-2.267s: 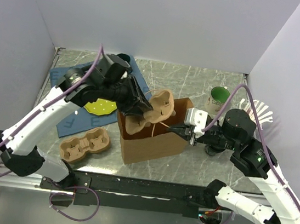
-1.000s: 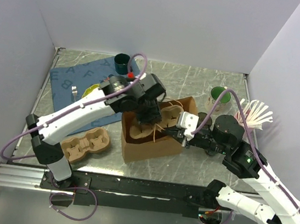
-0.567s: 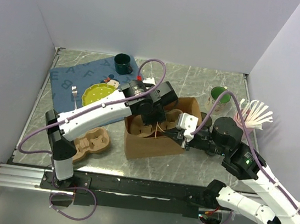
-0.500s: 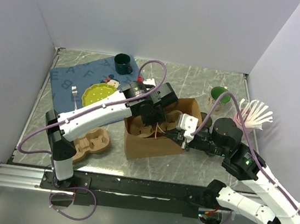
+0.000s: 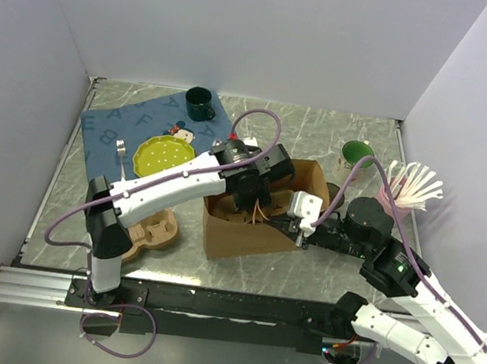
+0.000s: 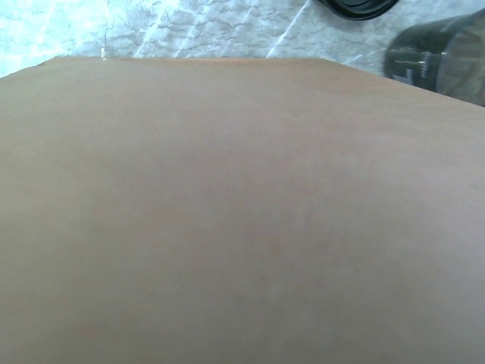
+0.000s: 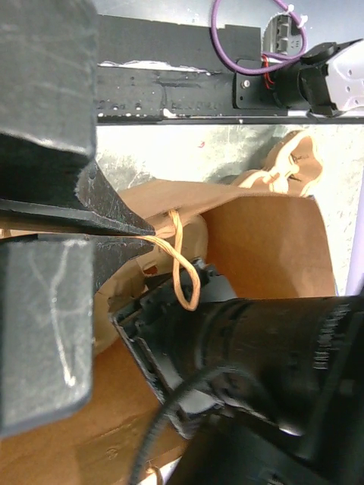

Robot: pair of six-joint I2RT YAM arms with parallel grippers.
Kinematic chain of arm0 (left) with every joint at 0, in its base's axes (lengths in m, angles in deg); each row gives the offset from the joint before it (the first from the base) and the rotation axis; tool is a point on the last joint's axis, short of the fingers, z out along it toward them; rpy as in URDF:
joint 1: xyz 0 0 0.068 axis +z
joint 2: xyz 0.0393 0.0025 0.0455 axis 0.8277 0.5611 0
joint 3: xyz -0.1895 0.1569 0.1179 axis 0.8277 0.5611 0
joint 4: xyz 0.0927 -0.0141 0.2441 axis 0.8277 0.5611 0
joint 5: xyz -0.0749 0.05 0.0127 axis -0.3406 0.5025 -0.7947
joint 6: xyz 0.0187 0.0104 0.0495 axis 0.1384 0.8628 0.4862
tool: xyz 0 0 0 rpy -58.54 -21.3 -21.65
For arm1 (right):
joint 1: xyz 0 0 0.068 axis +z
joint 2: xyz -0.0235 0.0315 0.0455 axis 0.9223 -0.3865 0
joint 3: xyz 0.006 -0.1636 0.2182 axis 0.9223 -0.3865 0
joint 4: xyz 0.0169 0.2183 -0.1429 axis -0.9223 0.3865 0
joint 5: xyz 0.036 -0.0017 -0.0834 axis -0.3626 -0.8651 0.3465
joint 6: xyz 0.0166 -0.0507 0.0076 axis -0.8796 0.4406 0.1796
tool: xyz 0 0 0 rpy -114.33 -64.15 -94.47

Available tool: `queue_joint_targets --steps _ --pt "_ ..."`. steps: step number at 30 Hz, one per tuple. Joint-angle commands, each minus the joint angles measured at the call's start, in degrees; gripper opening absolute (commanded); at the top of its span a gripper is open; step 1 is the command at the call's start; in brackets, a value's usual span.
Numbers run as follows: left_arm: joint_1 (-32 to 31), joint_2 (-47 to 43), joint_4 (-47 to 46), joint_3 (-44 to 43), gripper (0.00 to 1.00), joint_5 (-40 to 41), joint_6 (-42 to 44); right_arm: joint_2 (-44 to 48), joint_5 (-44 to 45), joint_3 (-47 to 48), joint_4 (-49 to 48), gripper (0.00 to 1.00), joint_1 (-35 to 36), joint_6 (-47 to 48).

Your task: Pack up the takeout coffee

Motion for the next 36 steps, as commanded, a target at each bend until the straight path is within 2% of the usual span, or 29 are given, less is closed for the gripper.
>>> queue_joint_targets --steps 1,4,5,10,11,20,26,36 --pt "-0.75 2.76 0.46 -1.55 0.19 -0.29 0.55 0.96 0.05 -0.01 -0.39 0.0 0.52 1.28" --pt "-0.83 3.11 0.82 -1.38 0.26 -0.46 0.47 1.05 0.83 -0.19 -0.3 0.0 0.43 1.46" --pt "-0.84 3.11 0.64 -1.12 0.32 -0.46 0.55 0.96 1.19 -0.27 -0.39 0.0 0.43 1.37" --pt "-1.01 3.2 -0.41 0.29 0.43 -0.73 0.99 1.49 2.24 -1.59 -1.71 0.0 0.43 0.32" --pt "-1.01 3.29 -0.24 -0.06 0.49 -1.25 1.17 1.84 2.68 -1.85 -2.14 0.0 0.43 0.14" --pt "-1.19 0.57 2.58 -7.62 0.75 -2.22 3.01 3.42 5.23 -3.09 -3.29 0.0 0.52 -2.94" --pt "-1.1 -4.7 -0.06 -8.41 0.81 -8.19 4.95 3.34 7.52 -2.56 -2.32 0.0 0.43 -3.46" --pt "-1.1 -16.56 -3.84 -6.48 0.79 -13.21 9.69 1.58 10.06 -0.54 -0.57 0.0 0.52 -4.96"
